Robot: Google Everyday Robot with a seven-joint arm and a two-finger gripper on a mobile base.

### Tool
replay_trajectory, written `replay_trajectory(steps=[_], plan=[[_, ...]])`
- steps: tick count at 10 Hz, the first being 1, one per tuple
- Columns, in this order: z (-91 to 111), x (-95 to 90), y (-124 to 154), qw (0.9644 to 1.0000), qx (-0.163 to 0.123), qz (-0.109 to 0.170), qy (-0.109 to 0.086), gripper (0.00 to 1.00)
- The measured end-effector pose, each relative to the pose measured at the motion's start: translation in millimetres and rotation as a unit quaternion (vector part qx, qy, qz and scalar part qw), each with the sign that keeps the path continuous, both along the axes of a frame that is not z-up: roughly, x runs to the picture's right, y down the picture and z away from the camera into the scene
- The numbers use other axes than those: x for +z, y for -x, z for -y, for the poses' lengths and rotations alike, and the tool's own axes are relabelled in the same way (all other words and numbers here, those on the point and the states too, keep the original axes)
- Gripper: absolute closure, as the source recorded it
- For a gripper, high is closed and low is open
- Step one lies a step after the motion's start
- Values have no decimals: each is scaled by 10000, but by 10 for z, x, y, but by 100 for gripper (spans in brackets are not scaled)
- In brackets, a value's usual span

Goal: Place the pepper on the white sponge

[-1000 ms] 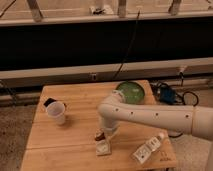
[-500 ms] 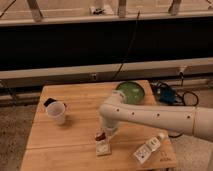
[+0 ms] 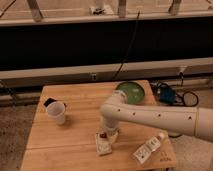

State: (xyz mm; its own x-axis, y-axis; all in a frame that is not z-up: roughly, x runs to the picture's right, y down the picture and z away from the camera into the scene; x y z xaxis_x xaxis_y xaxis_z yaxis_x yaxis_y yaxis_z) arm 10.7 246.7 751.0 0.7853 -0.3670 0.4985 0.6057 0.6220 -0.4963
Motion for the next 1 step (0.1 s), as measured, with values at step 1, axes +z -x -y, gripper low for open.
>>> replay_trajectory(steps=[1], plan=[[3,-2,0,10000,2,5,-4,20]])
